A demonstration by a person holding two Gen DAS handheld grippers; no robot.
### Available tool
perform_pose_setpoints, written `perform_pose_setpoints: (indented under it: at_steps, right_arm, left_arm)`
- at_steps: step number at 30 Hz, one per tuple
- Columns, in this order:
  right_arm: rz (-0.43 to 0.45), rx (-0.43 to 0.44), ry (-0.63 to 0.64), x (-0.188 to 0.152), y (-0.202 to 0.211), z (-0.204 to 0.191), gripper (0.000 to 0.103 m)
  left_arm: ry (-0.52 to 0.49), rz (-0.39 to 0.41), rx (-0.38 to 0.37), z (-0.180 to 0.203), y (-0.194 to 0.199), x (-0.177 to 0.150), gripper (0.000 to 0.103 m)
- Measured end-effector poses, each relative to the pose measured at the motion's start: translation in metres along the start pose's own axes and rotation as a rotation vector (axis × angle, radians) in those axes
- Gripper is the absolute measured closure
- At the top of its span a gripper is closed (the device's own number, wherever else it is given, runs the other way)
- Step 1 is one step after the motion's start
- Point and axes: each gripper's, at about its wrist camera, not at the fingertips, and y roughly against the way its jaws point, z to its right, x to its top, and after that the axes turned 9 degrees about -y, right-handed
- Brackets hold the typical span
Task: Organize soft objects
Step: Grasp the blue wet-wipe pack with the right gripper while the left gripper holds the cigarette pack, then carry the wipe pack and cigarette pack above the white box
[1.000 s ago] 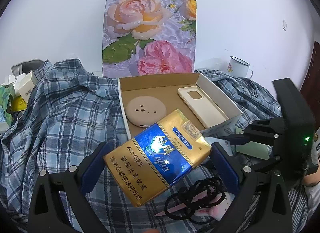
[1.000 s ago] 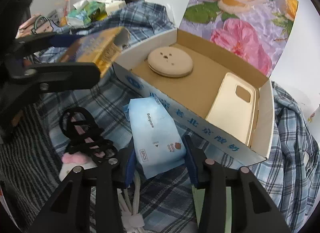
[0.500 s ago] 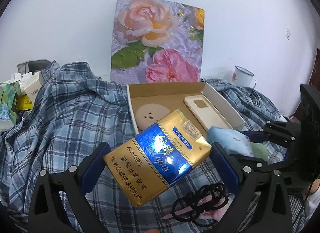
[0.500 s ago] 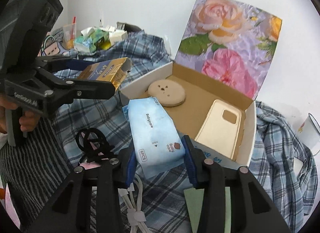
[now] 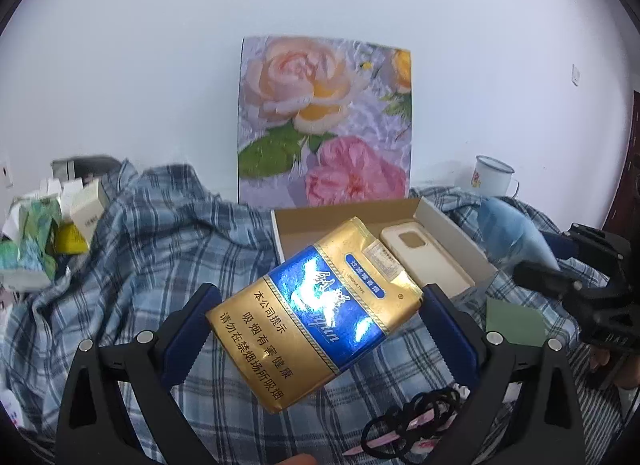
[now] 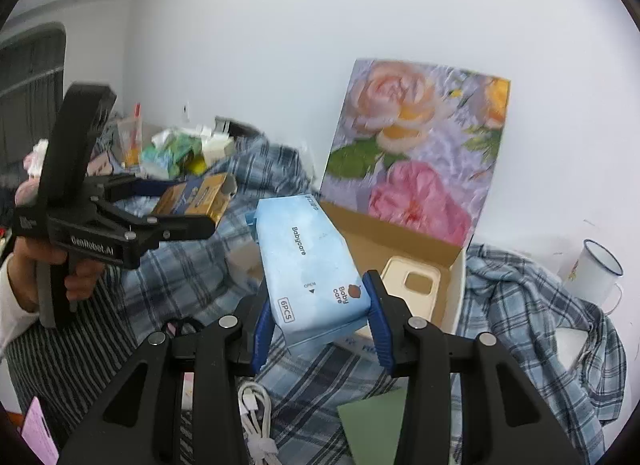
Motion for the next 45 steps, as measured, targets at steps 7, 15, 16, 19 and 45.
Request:
perform_pose_setpoints:
  at_steps: [7, 15, 16, 19, 45]
  right_arm:
    - [0.096, 0.063, -0.1, 0.024, 0.03, 0.013, 0.062]
    - [0.226, 0.022, -0.107, 0.057, 0.063, 0.018, 0.062]
    - [0.24, 0.022, -0.112, 0.061, 0.066, 0.02, 0.062]
    - [0.276, 0.017, -0.12, 0.073, 0.072, 0.023, 0.062]
    - [0.404, 0.044, -0.275, 0.132, 0.061, 0.045, 0.062]
  left_arm:
    - [-0.014, 0.06, 0.014, -0.002, 0.019, 0.025, 0.003]
    - [-0.013, 0.158, 0.02, 0.003, 0.042, 0.063, 0.003]
    - [-0.012, 0.167, 0.016, 0.003, 0.043, 0.067, 0.003]
    - [-0.017, 0.199, 0.019, 0.007, 0.047, 0.081, 0.003]
    - [-0.026, 0.297, 0.086, 0.019, 0.007, 0.128, 0.003]
